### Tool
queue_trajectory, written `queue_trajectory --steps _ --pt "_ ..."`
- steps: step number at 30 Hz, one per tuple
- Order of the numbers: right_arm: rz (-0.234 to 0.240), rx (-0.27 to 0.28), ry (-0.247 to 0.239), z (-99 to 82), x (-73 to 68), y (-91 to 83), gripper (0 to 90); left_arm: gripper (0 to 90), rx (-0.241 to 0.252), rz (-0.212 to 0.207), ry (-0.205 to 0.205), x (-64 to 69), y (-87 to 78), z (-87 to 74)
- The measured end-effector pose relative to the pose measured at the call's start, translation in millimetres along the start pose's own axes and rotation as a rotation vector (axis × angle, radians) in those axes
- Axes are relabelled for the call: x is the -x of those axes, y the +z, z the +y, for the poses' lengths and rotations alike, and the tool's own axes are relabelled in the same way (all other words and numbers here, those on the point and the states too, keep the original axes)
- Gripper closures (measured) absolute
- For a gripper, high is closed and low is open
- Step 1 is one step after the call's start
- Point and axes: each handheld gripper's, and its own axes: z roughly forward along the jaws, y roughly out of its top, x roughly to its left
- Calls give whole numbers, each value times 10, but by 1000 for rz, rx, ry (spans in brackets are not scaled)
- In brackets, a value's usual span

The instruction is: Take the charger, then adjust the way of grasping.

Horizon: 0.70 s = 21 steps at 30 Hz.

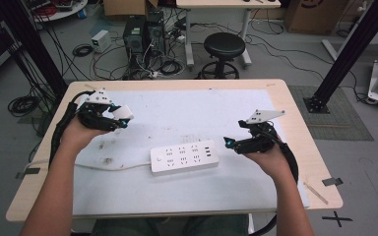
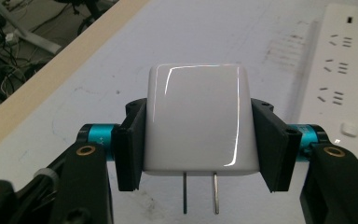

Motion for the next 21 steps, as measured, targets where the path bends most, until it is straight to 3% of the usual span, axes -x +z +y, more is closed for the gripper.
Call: queue_trajectory --steps 1,4,14,15,20,21 --pt "2 5 3 2 1 -10 169 426 6 -6 15 86 -46 15" --pt "3 7 5 3 9 -19 169 426 22 -24 31 160 -57 -1" --pt "6 -1 10 -1 8 -15 169 425 20 -50 55 306 6 -51" --pt "15 -3 6 11 -14 -17 169 425 31 -72 83 395 26 -32" --pt "26 2 2 25 -64 -20 169 425 47 -92 107 496 54 -10" --pt "33 -4 4 32 -110 -20 169 425 60 -118 138 618 94 12"
